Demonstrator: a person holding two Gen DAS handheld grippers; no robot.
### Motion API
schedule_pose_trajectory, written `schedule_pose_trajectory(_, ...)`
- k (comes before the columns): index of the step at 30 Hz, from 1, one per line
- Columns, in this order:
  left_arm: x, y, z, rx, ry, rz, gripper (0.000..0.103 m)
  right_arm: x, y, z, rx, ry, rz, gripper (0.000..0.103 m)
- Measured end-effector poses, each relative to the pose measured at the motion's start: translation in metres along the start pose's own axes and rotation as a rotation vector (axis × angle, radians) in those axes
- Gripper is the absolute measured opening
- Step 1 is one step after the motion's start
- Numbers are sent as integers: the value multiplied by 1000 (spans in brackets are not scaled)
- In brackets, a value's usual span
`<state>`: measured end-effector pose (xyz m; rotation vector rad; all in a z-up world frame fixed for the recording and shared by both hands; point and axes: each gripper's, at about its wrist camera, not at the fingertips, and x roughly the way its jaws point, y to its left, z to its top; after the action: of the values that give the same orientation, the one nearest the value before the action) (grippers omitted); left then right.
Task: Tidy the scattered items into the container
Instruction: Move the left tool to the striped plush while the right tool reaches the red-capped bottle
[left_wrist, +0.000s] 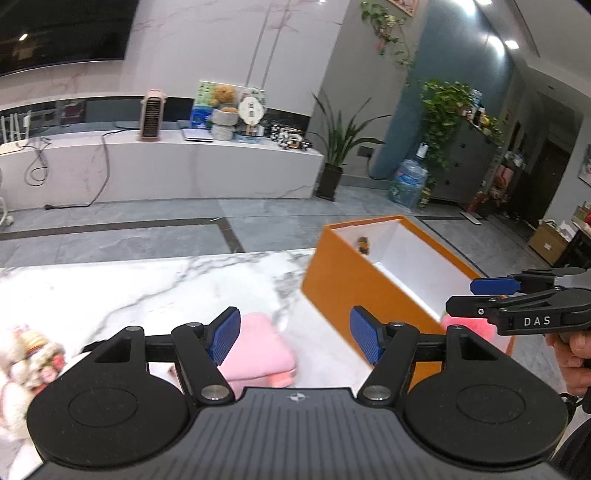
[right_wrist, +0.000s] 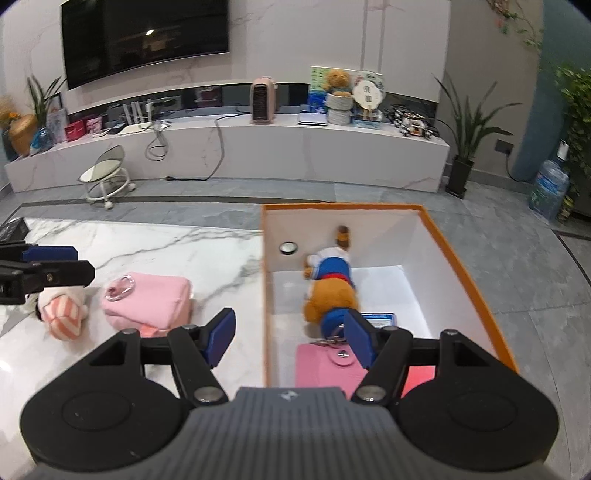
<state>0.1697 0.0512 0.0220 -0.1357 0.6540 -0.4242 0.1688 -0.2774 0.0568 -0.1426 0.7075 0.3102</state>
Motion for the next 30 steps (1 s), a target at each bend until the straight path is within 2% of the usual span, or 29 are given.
schedule_pose_trajectory(7,-28,11,-2,16,26,54,78,-3,24,0,-37,-7,38,68)
schedule_pose_trajectory(11,-48,18,-7,18,20,87,85,-5,35,-2,-55,-12,62,68)
schedule_pose_trajectory(13,-56,23,-10,12,21,107,85,-6,39,-3,-65,-12,71,68)
schedule_pose_trajectory(22,-85,66,-17,-82,44,223,87,-2,63,-3,-131,-15,134,69)
schedule_pose_trajectory(27,-94,92,-16,-122,42,251,87,4,74,0,-143,-6,147,71)
schedule_pose_trajectory(30,-94,105,-17,-111,48,271,87,8,81,3,-148,-4,152,72)
